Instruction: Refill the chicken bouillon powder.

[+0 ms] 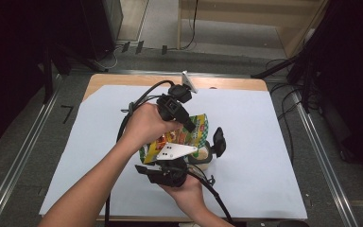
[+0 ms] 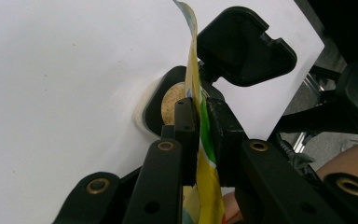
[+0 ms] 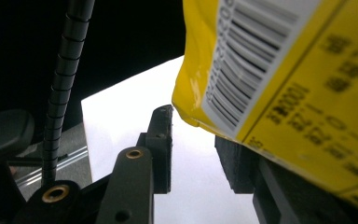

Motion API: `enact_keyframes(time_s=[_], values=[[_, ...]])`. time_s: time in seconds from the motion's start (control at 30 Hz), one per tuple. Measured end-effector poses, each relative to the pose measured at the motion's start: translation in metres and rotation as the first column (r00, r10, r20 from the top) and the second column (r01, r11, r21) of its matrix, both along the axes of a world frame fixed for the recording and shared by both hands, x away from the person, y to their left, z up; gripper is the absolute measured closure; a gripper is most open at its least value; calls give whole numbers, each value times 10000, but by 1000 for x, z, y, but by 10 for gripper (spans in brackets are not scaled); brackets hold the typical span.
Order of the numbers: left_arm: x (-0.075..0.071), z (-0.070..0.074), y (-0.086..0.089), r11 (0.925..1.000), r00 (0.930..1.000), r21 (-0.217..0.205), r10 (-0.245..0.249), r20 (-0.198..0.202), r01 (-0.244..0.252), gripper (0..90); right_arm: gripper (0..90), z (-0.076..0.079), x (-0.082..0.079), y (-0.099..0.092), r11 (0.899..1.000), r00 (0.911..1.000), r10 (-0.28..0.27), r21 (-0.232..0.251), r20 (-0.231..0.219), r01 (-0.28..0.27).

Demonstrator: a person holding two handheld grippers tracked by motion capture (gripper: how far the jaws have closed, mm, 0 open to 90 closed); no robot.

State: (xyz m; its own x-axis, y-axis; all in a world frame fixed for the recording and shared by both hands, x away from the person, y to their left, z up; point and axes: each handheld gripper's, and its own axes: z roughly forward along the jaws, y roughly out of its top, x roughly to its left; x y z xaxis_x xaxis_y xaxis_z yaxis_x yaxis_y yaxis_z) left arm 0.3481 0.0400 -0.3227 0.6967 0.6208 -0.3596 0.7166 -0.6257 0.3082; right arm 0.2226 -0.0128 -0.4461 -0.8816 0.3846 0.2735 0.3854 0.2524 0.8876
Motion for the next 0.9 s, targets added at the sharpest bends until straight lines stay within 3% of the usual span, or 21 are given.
enact_keyframes(time_s=[0.63, 0.9], values=[[-6, -13, 14, 9991, 9999, -412, -98, -57, 96, 835, 633, -14, -4, 5, 9971, 9987, 365, -673, 342, -341], [-8, -19, 24, 9966, 10000, -818, -89, -24, 87, 831, 612, -21, -5, 6, 9932, 9975, 540, -1057, 462, -488]])
